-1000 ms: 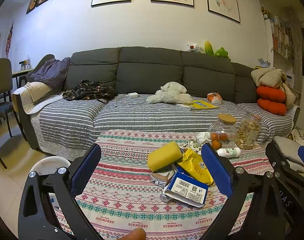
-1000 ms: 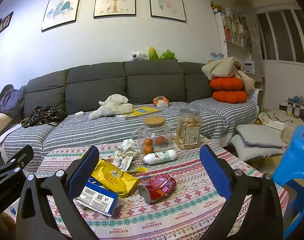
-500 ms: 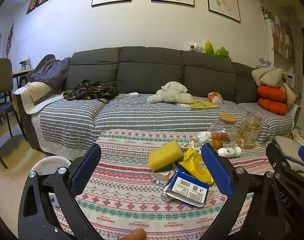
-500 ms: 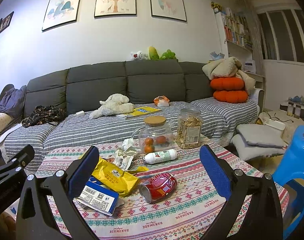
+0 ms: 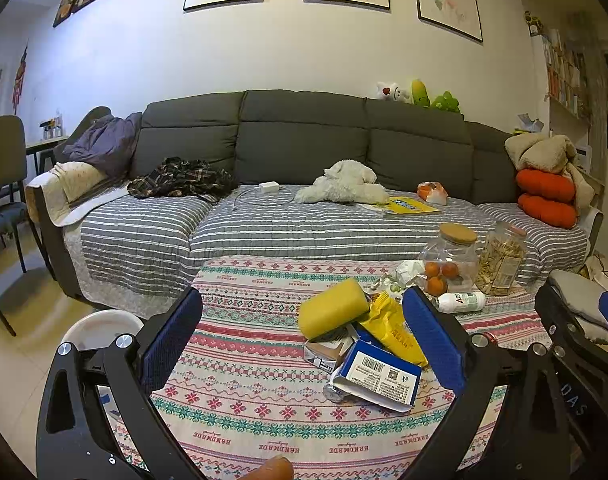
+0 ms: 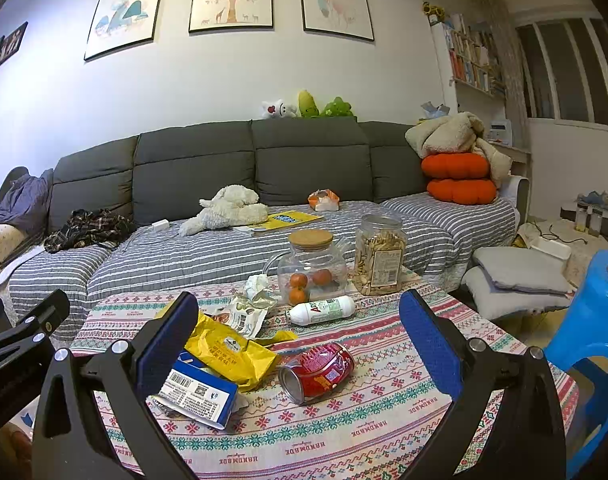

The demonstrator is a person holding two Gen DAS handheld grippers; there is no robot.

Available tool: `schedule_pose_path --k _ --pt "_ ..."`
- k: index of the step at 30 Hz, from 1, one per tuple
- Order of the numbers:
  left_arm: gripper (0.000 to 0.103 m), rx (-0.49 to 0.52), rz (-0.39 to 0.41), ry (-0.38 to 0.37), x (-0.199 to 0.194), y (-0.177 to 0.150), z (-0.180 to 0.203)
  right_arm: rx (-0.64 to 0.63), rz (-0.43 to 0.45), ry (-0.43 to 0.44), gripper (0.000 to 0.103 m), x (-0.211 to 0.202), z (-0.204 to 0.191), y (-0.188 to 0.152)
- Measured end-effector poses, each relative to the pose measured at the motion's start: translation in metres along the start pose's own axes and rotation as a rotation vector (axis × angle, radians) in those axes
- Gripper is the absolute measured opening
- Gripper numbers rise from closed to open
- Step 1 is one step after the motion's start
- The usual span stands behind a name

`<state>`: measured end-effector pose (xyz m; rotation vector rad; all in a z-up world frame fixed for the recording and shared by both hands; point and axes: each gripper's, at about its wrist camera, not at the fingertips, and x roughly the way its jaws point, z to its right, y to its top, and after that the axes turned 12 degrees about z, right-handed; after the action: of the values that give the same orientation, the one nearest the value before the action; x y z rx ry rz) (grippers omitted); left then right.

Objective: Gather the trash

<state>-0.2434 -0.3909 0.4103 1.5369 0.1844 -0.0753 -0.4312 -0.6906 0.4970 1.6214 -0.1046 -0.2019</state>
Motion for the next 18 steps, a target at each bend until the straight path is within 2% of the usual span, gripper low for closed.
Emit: schedule_pose_path --k 1,5,6,8,10,14,16,17,18 --pt "0.096 -0.001 0.0 0.001 -0.019 -0.007 0.005 0.0 -0.001 0.0 0.098 0.0 0.0 -0.001" --pt "0.096 -0.004 -0.008 0.001 -0.047 0.01 0.037 0.014 -0.027 0.003 0.098 0.004 0.001 -0.005" --pt "0.096 -0.006 -0.013 0.001 -0.064 0.008 0.032 0.022 -0.042 0.007 0.098 0.005 0.001 -0.005" --pt "0.096 -0.002 -0.04 -0.002 -0.078 0.018 0.046 0.034 -0.079 0.015 0.098 0.008 0.002 -0.006" --pt "0.096 0.015 -0.098 -0.004 -0.084 0.015 0.073 0.057 -0.14 0.012 0.098 0.014 0.005 -0.006" --pt "0.096 0.012 -0.245 -0.024 -0.088 0.017 0.096 0.091 -0.273 0.005 0.098 0.04 0.013 0.001" --pt "0.096 0.008 -0.313 -0.058 -0.088 0.021 0.11 0.116 -0.302 0.007 0.098 0.054 0.019 0.006" --pt "0.096 0.015 -0.35 -0.08 -0.086 0.022 0.114 0.126 -0.36 0.019 0.098 0.068 0.023 0.012" --pt "0.096 0.023 -0.391 -0.104 -0.086 0.025 0.122 0.147 -0.354 0.033 0.098 0.072 0.025 0.013"
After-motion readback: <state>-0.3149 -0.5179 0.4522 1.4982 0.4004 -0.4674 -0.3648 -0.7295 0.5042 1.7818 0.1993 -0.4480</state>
